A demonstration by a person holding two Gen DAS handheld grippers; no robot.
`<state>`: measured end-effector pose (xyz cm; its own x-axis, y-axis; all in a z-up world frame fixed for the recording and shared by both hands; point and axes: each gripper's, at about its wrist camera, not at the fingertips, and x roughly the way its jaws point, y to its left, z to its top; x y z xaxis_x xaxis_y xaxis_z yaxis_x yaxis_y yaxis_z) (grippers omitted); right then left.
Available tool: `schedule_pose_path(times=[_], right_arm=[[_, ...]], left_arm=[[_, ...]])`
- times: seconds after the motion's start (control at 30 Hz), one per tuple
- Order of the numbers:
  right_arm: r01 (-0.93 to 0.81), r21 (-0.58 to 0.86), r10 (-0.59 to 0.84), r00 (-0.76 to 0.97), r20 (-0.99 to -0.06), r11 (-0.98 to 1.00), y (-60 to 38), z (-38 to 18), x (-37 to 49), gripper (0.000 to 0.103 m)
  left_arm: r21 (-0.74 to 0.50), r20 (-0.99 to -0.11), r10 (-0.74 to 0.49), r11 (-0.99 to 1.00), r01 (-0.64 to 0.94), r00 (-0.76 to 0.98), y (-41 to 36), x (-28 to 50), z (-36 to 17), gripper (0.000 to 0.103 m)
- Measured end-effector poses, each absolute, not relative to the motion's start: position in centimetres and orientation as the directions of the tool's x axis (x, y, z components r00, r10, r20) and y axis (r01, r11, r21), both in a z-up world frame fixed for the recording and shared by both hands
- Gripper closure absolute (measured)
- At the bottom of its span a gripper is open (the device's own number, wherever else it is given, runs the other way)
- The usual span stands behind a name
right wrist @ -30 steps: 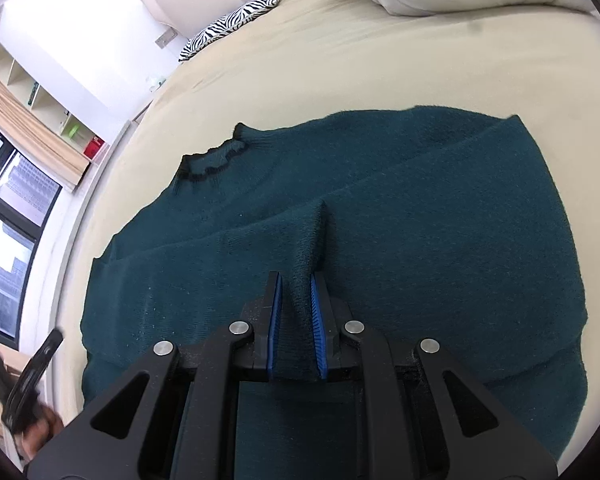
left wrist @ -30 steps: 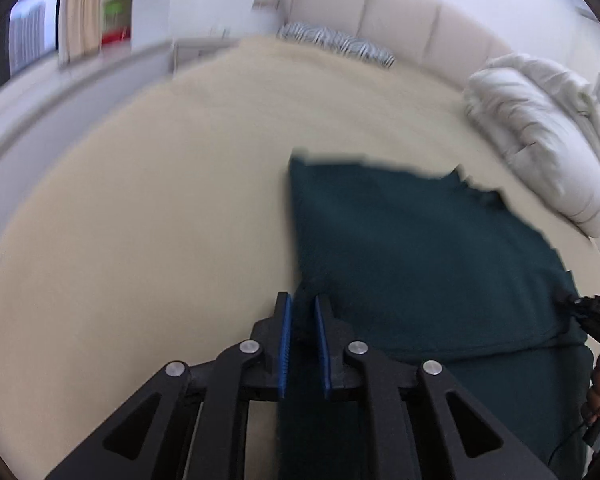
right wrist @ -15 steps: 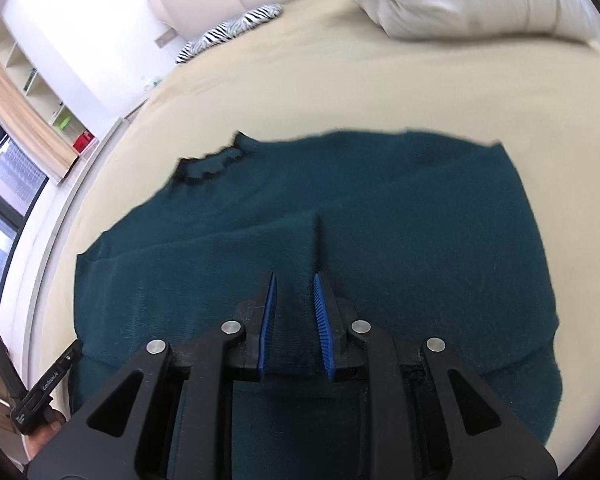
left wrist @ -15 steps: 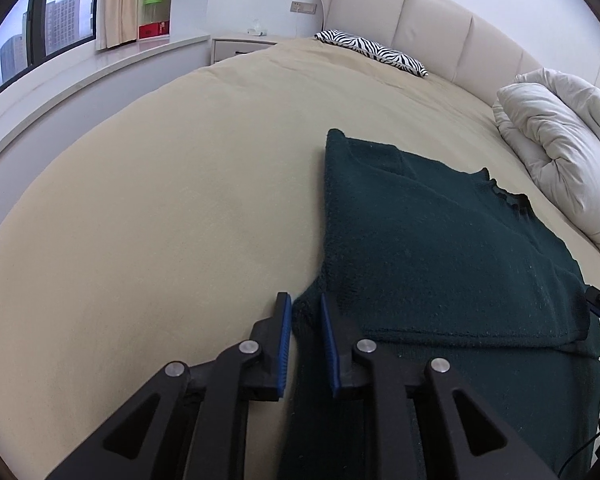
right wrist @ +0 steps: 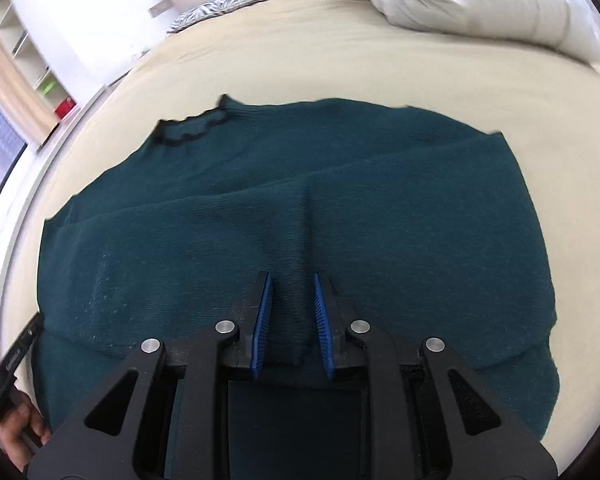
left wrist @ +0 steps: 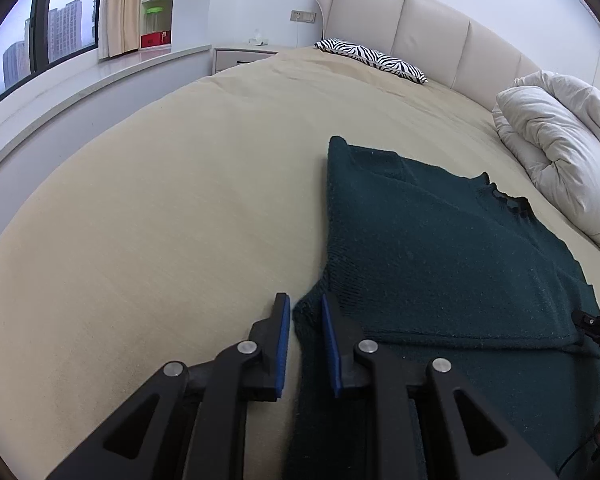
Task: Fold small clothes
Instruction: 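Fold the sweater side over toward the collar with the left gripper while the right gripper holds the hem, then open both grippers and release the folded sweater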
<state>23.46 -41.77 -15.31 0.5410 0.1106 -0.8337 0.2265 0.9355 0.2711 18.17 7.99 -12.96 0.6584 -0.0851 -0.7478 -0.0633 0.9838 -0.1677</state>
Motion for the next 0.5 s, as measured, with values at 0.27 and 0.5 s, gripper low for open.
schedule_pose_path(times=[0.27, 0.5], right_arm=[[0.325, 0.258, 0.037, 0.555, -0.831, 0.91, -42.6, -14.2, 22.6, 0.082], [0.218, 0.279, 0.078, 0.64, -0.764, 0.935, -40.1, -11.4, 22.3, 0.082]], left_arm=[[-0.207, -0.724, -0.081, 0.973, -0.104, 0.685, 9.5, 17.0, -10.4, 0.076], [-0.153, -0.7, -0.12, 0.988, 0.017, 0.704, 6.2, 19.2, -8.5, 0.076]])
